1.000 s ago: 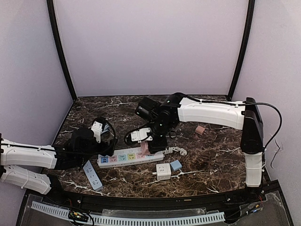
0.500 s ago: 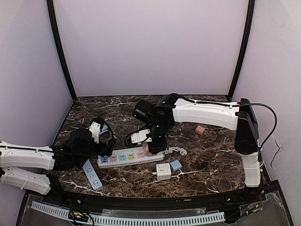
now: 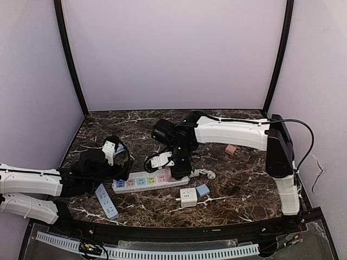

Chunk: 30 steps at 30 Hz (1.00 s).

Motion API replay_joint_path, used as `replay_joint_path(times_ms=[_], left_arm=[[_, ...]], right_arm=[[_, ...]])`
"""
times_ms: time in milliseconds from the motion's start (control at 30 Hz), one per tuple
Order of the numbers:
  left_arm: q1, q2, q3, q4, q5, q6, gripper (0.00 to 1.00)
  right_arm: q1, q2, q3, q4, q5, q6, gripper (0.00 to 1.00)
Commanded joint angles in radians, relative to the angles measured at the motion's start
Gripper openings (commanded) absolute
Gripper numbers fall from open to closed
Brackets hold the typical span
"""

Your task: Insert the plug

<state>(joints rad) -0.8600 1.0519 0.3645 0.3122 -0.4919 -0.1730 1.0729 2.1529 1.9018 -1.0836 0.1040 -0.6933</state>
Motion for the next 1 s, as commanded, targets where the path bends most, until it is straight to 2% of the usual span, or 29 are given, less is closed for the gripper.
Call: replay_joint_path(times_ms=[0, 967], left_arm=[[0.004, -0.020, -0.019, -0.004, -0.004, -0.002, 0.98], [0.004, -0.033, -0.030, 0.001, 0.001, 0.009, 0.96]], right_arm=[[0.007, 0.010, 0.003, -0.008, 0.023, 0.009, 0.00], [0.028, 0.073, 0.014, -0.008, 0.055, 0.024, 0.00]])
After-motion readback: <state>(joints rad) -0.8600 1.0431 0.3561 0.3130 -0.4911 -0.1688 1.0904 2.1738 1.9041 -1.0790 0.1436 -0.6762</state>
